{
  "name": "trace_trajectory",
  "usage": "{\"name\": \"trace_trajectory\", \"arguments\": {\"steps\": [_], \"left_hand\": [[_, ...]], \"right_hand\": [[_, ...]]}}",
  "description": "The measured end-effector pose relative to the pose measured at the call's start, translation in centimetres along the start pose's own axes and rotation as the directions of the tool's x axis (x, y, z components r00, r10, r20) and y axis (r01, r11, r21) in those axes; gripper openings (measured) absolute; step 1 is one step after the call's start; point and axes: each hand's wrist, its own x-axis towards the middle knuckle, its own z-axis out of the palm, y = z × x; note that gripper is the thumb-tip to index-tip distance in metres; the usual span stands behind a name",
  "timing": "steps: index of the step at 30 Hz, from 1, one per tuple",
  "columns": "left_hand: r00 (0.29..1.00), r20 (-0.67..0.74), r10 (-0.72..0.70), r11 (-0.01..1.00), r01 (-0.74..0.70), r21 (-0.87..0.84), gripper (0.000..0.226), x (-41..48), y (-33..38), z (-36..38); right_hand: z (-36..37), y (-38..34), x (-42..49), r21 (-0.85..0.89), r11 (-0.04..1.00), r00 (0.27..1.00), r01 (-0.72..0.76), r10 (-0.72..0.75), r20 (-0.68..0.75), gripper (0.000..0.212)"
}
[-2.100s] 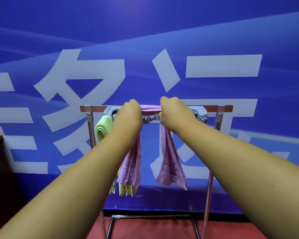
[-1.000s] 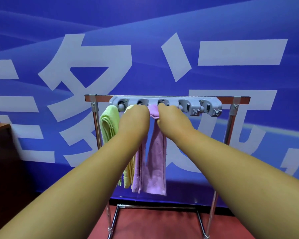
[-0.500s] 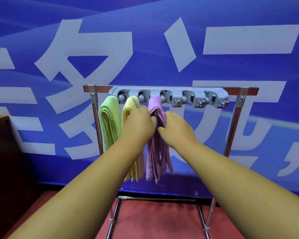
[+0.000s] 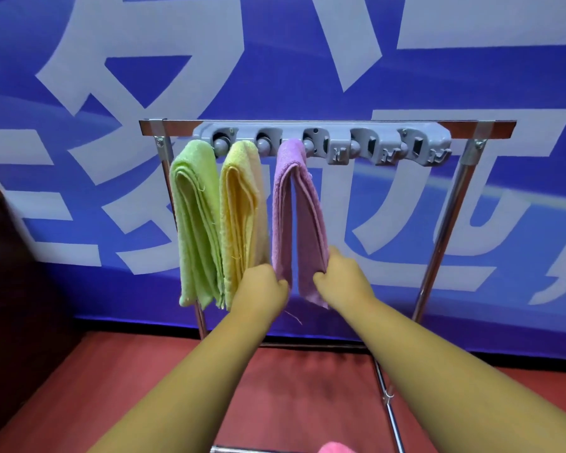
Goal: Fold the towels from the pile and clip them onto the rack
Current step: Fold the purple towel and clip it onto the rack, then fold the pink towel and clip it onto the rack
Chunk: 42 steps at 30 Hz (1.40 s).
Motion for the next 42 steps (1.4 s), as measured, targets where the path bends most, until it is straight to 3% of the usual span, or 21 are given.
{"name": "trace_trajectory", "arguments": {"steps": [3, 7, 14, 19, 26, 30, 35, 42], "left_hand": [[1.000, 0.026, -0.006, 1.000, 0.006, -0.008, 0.036, 0.3, -1.0, 1.6], [1.000, 0.030, 0.000, 1.000, 0.001, -0.004, 0.020, 0.1, -0.7, 2.7], [0.999, 0.036, 0.013, 1.000, -0.014, 0.016, 0.021, 0.5, -1.5, 4.0], [0.994, 0.105, 0.013, 0.999, -0.016, 0.029, 0.028, 0.0, -3.3, 5.2], [0.971, 0.235, -0.042, 0.998, 0.031, 0.049, 0.027, -0.9, -6.6, 8.0], [0.939, 0.330, -0.098, 0.995, 0.095, 0.025, 0.027, -1.5, -8.3, 10.2], [0.890, 0.439, -0.123, 0.992, 0.124, 0.026, 0.025, -2.6, -9.6, 15.1], [0.702, 0.688, -0.185, 0.982, 0.159, 0.102, 0.028, -4.9, -12.7, 25.4]], "right_hand": [[1.0, 0.7, -0.1, -0.001, 1.000, 1.000, 0.006, -0.006, 0.030, 0.025], [2.2, 0.8, -0.4, 0.025, 0.998, 0.996, 0.055, -0.057, 0.070, 0.024], [3.4, 1.3, -1.1, 0.041, 0.995, 0.985, 0.093, -0.098, 0.141, 0.021], [4.0, 3.5, -1.9, -0.068, 0.997, 0.971, 0.039, -0.022, 0.236, 0.034], [5.3, 7.6, -3.3, -0.085, 0.994, 0.960, -0.075, 0.095, 0.263, 0.032], [6.6, 9.3, -4.0, -0.085, 0.991, 0.952, -0.105, 0.125, 0.280, 0.019], [10.1, 12.6, -4.6, -0.095, 0.983, 0.931, -0.160, 0.182, 0.318, 0.022], [17.3, 19.6, -7.2, -0.173, 0.957, 0.846, -0.233, 0.288, 0.448, 0.027]]}}
